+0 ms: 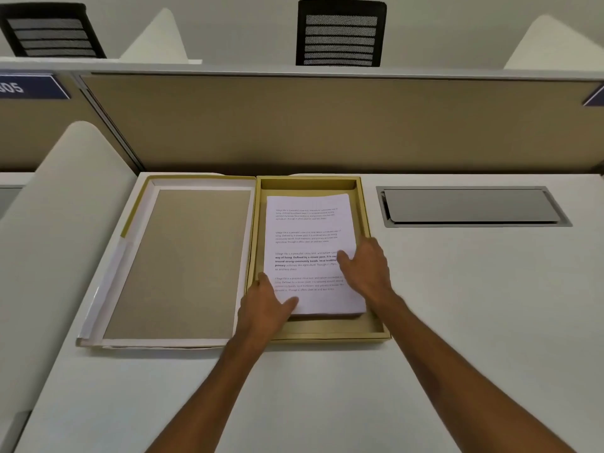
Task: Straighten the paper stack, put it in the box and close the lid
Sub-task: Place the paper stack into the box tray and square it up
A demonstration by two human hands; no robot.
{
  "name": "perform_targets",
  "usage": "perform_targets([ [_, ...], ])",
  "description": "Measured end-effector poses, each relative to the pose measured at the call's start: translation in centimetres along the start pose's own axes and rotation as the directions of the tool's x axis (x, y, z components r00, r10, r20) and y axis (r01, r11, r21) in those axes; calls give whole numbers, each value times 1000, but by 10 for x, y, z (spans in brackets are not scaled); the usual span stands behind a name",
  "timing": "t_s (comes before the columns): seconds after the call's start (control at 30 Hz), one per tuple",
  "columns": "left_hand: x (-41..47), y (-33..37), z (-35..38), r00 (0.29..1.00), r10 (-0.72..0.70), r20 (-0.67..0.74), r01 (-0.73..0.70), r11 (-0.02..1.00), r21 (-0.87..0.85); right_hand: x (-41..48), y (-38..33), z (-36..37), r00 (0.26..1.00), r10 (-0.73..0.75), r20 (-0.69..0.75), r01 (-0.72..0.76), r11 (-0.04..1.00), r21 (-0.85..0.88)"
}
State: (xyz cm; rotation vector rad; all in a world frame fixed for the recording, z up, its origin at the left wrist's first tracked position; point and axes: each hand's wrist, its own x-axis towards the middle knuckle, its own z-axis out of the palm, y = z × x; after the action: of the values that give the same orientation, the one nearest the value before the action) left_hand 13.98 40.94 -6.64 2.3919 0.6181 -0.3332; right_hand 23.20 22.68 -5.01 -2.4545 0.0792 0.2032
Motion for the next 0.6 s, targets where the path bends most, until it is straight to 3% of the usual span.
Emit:
perform_targets([
  [0.1,-3,-6,10,996,46,73,-52,996,79,40,-21,-4,978,-206,40,209,970,-122],
  [0.2,-5,-11,21,994,59,87,-70,989,130,89,-42,0,936,-305,173,343,900,-270],
  [0.43,1,-21,37,998,66,17,-68,983,169,177,-68,28,848,-328,416,502,749,-432],
  [0.6,2,-23,40,993,108,-37,-98,973,210,209,-61,49,833,-275,480,499,747,-439],
])
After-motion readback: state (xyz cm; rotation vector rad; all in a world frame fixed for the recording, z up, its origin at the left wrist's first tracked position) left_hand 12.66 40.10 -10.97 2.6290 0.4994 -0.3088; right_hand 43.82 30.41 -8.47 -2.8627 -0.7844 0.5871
